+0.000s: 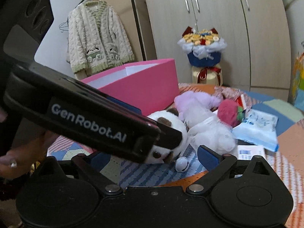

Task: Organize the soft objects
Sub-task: 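Close the left gripper on the white plush dog's head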

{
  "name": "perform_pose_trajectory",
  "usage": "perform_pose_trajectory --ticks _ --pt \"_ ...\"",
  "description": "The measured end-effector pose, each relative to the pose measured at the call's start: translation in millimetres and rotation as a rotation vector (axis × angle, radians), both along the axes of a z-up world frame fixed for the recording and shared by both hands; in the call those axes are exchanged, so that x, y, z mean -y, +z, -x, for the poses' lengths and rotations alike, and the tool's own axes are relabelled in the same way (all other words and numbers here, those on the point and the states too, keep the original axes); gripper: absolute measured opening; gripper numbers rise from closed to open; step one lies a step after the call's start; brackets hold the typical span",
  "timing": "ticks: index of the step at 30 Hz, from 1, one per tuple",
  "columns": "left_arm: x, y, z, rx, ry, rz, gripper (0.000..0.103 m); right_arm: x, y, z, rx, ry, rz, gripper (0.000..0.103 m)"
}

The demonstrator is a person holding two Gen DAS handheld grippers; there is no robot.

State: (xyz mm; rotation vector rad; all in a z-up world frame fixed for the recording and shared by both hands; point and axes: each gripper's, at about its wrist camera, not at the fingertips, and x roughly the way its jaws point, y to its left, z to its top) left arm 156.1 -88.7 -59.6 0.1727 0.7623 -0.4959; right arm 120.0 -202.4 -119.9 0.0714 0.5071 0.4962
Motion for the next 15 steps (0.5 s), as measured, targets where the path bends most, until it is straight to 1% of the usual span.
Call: perform_pose_trajectory --ticks 2,5,7,9,10,11,13,14,15 --pt "2.3 -2.0 -3.8 0.019 0.017 -0.025 0.067 -1.0 -3.0 -5.5 -0.026 0.002 -0.021 0.098" --pt "-1.6 -6.8 -5.9 0.019 0.054 -0.012 0.067 -2.8 -9.1 -14.5 -0.071 0.005 -0.054 0.092" --pt "-4.2 -10.4 -5.6 0.019 0.079 0.003 0.067 -6.1 -12.5 -18.3 -0.081 0.004 -0.056 0.091" --pt "-7.9 -13.4 -6.3 0.017 0.116 0.022 0.063 -10.7 -15.1 -22.2 -0.086 -0.002 -0.039 0.09" --pt "-10.2 -14.1 -6.5 0.016 0.134 0.029 0.06 -13.1 -16.6 -24.0 -0.082 -0.013 -0.026 0.089" --pt "-11.8 -14.7 -6.7 0.014 0.144 0.036 0.057 -14.8 -17.8 -25.7 -0.079 -0.022 -0.01 0.086" --pt "-15.6 -15.9 -6.2 0.013 0.161 0.049 0.055 -17.3 -21.6 -27.3 -0.081 -0.036 0.012 0.081" --pt "-17.3 -16.6 -5.4 0.012 0.162 0.054 0.054 -18.2 -23.1 -26.5 -0.066 -0.047 0.021 0.078" --pt "-18.4 -17.4 -4.4 0.015 0.163 0.059 0.054 -19.0 -23.8 -25.2 -0.056 -0.056 0.029 0.077"
